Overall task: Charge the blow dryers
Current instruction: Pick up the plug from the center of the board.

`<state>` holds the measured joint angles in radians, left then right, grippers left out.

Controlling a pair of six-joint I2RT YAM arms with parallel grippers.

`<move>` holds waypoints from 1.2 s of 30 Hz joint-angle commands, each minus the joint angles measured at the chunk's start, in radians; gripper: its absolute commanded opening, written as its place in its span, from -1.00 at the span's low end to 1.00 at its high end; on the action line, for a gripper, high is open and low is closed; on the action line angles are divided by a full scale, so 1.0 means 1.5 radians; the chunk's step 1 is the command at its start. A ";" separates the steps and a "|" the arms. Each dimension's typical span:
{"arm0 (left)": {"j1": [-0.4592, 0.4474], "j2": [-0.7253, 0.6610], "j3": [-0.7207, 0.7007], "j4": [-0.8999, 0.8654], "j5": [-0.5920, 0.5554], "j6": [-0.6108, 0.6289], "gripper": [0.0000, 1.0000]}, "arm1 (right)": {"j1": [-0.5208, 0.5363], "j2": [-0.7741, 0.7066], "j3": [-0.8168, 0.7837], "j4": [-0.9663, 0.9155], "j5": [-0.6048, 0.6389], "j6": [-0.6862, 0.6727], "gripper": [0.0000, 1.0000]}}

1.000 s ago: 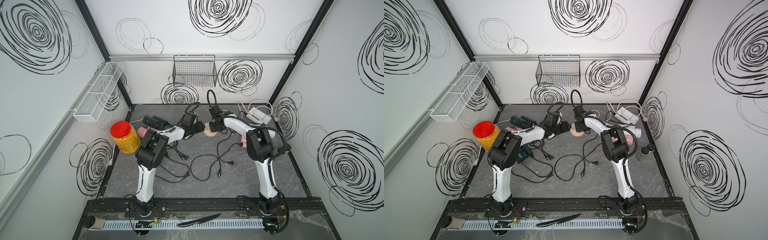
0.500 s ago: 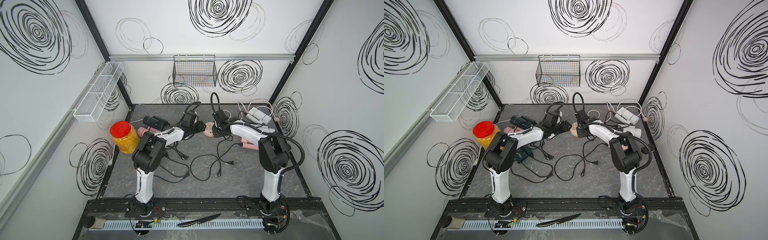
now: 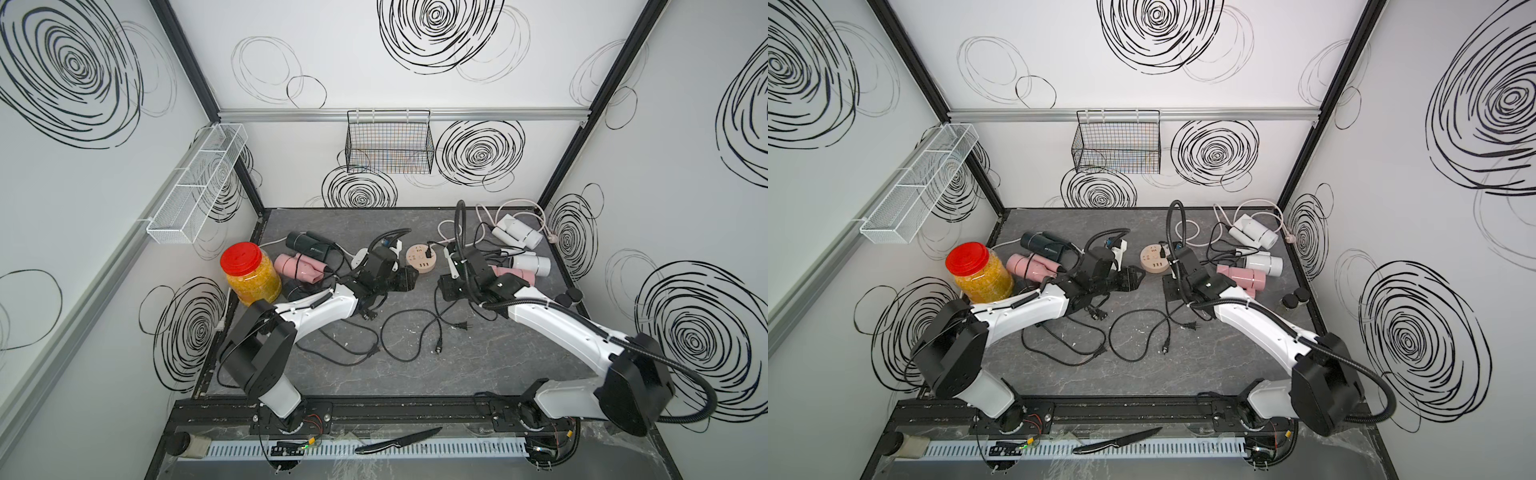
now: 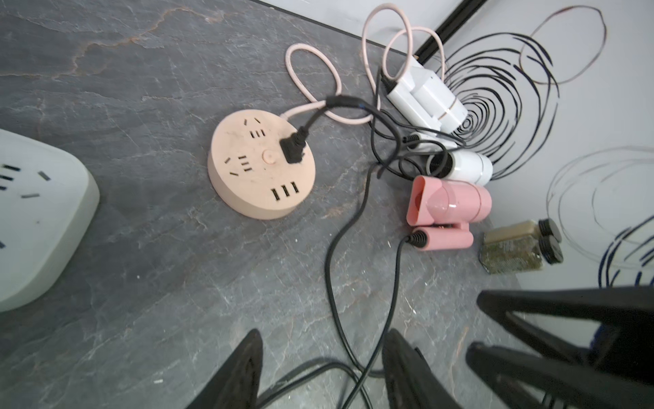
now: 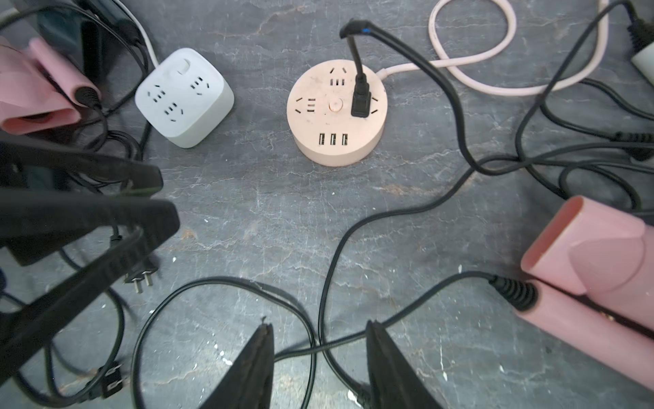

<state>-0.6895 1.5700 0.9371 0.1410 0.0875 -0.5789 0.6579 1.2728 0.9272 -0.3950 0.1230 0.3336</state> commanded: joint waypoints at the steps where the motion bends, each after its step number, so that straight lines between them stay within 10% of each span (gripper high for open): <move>1: -0.043 -0.040 -0.044 0.062 -0.039 0.037 0.19 | 0.002 -0.069 -0.050 0.022 -0.028 0.031 -0.08; 13: -0.136 0.053 0.041 -0.056 -0.017 0.075 0.31 | -0.015 -0.261 -0.215 -0.016 0.027 0.090 -0.14; 20: -0.139 0.056 0.015 -0.029 -0.004 0.032 0.24 | -0.063 -0.230 -0.231 0.004 -0.143 0.110 -0.20; 29: -0.096 0.008 -0.072 0.029 0.014 -0.028 0.23 | -0.092 -0.124 -0.190 -0.063 -0.060 0.180 -0.22; 36: -0.089 0.135 0.083 -0.053 -0.029 0.015 0.20 | -0.216 -0.184 -0.195 -0.021 -0.097 0.183 -0.22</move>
<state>-0.8261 1.7203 0.9813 0.0734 0.0761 -0.5751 0.3912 1.0367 0.6064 -0.4370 -0.0048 0.5877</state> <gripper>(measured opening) 0.605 0.394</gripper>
